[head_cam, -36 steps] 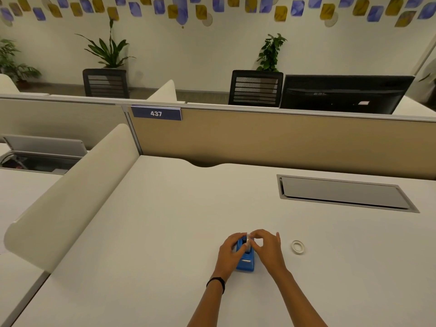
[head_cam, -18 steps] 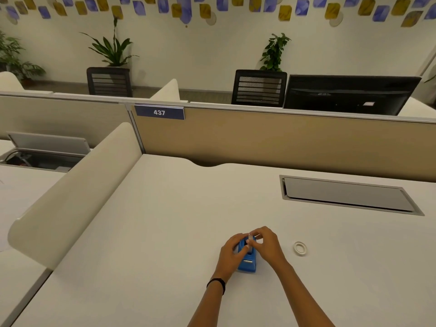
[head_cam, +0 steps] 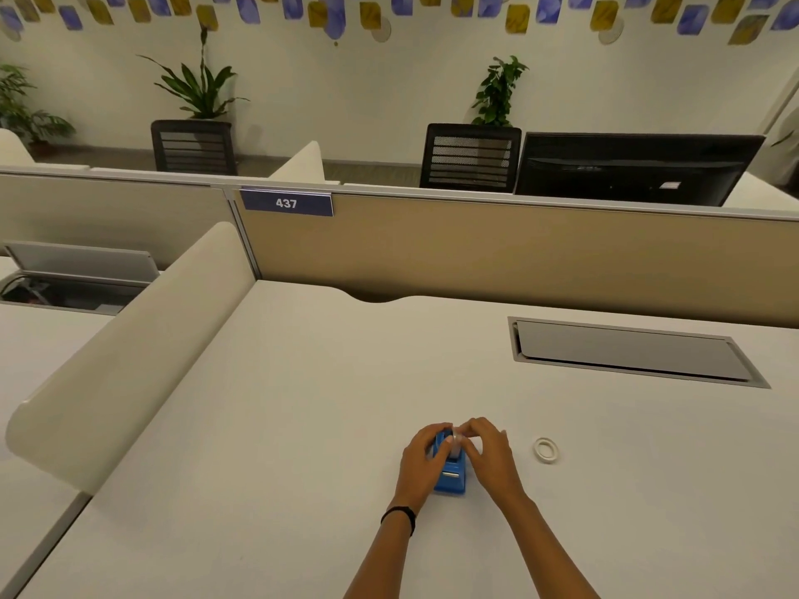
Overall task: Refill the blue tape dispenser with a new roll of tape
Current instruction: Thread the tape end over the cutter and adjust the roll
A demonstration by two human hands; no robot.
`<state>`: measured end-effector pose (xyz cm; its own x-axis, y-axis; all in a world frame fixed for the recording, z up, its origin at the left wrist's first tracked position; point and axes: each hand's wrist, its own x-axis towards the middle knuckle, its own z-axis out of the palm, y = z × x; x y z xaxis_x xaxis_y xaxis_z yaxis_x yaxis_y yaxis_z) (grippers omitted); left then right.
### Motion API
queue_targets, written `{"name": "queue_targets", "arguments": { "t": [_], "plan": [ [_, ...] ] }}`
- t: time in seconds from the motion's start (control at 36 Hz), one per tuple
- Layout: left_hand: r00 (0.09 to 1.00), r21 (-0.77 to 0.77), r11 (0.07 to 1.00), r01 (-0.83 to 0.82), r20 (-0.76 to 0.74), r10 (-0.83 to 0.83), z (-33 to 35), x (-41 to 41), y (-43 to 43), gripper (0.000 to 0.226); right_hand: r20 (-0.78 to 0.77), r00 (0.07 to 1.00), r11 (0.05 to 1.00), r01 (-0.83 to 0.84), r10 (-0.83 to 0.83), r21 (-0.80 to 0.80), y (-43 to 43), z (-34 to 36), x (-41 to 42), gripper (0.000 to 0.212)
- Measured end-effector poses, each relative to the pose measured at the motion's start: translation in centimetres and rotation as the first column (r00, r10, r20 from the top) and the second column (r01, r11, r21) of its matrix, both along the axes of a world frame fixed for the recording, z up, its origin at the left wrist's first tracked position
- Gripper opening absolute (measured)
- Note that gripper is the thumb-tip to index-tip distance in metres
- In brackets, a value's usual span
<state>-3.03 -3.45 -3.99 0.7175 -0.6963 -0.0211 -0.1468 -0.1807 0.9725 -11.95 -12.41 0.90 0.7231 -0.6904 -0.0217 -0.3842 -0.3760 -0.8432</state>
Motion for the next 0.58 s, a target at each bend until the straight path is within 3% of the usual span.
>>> {"name": "queue_targets", "arguments": {
  "t": [0.28,0.47,0.58],
  "plan": [
    [1.000,0.000,1.000,0.023,0.003,-0.023,0.19,0.04,0.21,0.022,-0.079,0.997,0.988,-0.008,-0.004,-0.152,-0.02,0.25,0.38,0.015],
    [0.999,-0.005,1.000,0.031,0.009,-0.031,0.07,0.07,0.27,0.025,-0.186,0.981,0.950,-0.107,0.053,-0.292,-0.17,0.17,0.70,0.018],
    [0.999,-0.006,0.999,0.032,0.015,-0.032,0.00,0.16,0.25,0.023,-0.207,0.976,0.947,-0.122,0.061,-0.298,-0.44,0.09,0.96,0.018]
  ]
}}
